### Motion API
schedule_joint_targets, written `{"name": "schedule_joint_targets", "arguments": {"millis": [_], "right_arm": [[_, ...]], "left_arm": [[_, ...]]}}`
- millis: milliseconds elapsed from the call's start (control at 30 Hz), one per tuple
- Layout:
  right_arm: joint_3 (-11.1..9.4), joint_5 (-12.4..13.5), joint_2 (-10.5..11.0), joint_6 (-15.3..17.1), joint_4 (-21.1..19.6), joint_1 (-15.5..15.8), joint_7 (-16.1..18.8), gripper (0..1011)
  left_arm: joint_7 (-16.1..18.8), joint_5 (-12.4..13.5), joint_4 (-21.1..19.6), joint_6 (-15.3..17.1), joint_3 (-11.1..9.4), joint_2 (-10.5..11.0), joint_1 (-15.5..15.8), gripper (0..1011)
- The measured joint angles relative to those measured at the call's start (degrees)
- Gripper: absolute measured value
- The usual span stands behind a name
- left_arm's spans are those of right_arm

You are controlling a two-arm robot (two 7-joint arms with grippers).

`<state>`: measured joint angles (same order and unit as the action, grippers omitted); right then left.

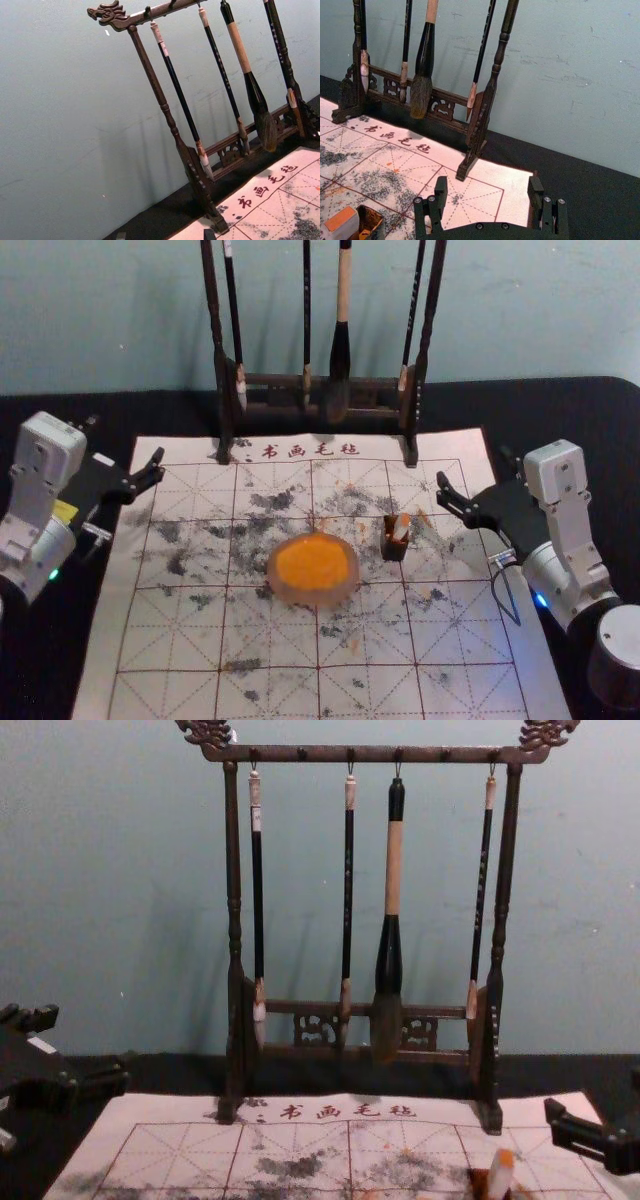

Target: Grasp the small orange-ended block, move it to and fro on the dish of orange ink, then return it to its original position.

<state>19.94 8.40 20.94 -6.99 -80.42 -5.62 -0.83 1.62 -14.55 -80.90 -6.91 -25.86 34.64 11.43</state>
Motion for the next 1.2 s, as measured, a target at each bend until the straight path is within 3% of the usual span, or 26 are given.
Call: {"name": "schedule_joint_targets", "arguments": {"millis": [1200], "right_arm": [[0.0,0.0,0.0,0.0,0.0,0.0,0.0,1002]], "left_arm": [[0.0,0.0,0.0,0.0,0.0,0.0,0.0,1001]]}}
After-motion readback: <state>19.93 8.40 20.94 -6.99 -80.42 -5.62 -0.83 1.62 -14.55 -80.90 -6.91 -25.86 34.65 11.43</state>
